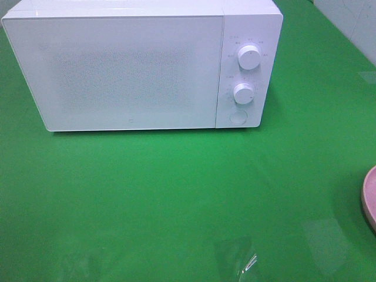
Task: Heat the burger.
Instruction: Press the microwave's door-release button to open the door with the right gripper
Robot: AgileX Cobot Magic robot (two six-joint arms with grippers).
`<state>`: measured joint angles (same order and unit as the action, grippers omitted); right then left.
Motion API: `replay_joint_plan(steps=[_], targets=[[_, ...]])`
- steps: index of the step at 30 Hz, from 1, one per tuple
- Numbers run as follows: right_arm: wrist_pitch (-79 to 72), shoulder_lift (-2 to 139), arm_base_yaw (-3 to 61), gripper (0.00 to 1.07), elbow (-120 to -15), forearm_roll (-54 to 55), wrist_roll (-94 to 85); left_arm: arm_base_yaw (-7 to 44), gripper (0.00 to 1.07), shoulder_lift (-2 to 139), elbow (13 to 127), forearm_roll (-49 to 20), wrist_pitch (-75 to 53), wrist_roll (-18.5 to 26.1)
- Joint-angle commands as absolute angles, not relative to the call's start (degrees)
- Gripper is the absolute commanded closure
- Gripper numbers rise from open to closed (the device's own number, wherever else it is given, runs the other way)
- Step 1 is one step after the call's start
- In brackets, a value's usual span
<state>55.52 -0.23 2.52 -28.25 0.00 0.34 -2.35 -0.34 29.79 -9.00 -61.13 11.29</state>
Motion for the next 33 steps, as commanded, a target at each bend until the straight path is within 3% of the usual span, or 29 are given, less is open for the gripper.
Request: replay_joint_plan(steps=[1,12,33], targets=[[55.0,-1.8,2.1,0.31,-28.1,0.0,0.0,-2.2,0.09,-1.7,29.7,-9.1,-61.5,11.2],[49.3,0.9,2.1,0.31,-29.6,0.0,1.8,-2.2,0.09,-1.6,29.7,-9.1,-61.5,11.2],[14.6,14.3,2.1,0.31,-19.0,0.0,1.2,-2.2,0.09,-0.6,29.7,-9.1,-61.5,11.2]])
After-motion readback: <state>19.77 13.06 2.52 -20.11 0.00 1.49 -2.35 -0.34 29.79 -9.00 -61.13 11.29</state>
